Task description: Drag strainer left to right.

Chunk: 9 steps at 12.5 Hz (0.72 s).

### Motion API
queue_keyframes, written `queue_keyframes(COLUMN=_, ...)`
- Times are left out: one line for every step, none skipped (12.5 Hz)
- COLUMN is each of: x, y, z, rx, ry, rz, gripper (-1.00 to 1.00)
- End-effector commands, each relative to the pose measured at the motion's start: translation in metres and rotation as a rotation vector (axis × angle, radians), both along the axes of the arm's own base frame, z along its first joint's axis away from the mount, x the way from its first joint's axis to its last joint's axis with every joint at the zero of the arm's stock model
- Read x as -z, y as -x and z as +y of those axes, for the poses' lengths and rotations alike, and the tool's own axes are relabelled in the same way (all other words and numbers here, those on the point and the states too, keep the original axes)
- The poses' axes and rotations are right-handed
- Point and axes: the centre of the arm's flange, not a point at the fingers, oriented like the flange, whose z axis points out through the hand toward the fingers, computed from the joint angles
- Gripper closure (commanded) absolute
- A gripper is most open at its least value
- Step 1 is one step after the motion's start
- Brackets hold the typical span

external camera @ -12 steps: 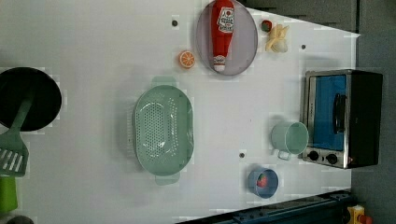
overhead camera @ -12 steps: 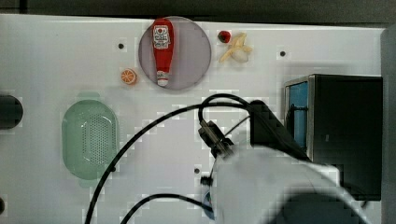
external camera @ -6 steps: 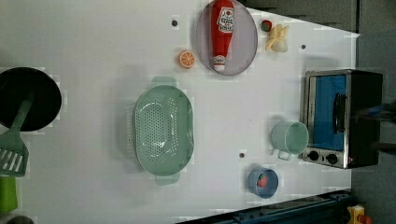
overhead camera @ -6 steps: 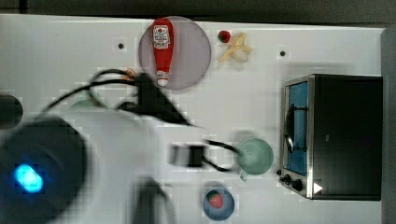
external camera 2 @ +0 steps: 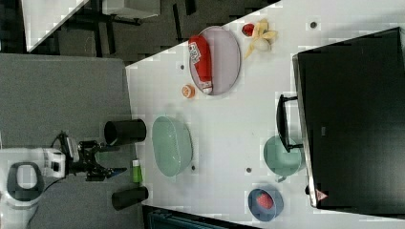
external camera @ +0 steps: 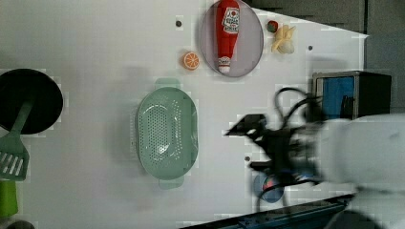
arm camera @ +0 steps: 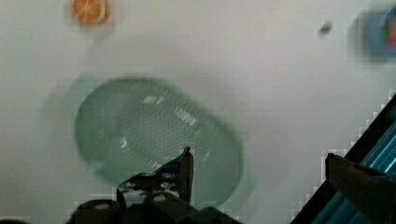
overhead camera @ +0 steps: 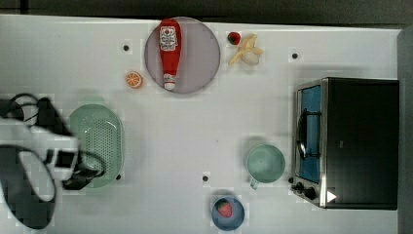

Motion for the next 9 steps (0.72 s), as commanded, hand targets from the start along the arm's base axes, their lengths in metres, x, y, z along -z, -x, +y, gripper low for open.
queue_keyframes(x=0.021, y=-0.006, z=0.01, rx=0.374, ry=-0.004, rz=-0.05, gripper=-1.0)
queue_keyframes(x=0.045, y=-0.005, z=0.016, rx=0.404, ry=-0.005, rz=-0.036, gripper=-1.0)
queue_keyframes(x=0.069, y=-0.005, z=0.019, rx=0.416, ry=-0.004, rz=-0.016, gripper=-1.0)
queue_keyframes(x=0.095, y=-0.005, z=0.02, rx=0.422, ry=-0.004, rz=0.004, gripper=-1.0)
queue_keyframes(x=0.121, y=-0.007, z=0.02, rx=0.441, ry=-0.016, rz=0.017, gripper=-1.0)
queue_keyframes(x=0.144, y=-0.01, z=0.023, rx=0.479, ry=-0.043, rz=0.027, gripper=-1.0)
queue_keyframes(x=0.166, y=-0.014, z=0.027, rx=0.526, ry=-0.077, rz=0.034, gripper=-1.0)
queue_keyframes(x=0.187, y=-0.018, z=0.031, rx=0.551, ry=-0.107, rz=0.035, gripper=-1.0)
queue_keyframes(x=0.206, y=-0.022, z=0.032, rx=0.545, ry=-0.13, rz=0.02, gripper=-1.0)
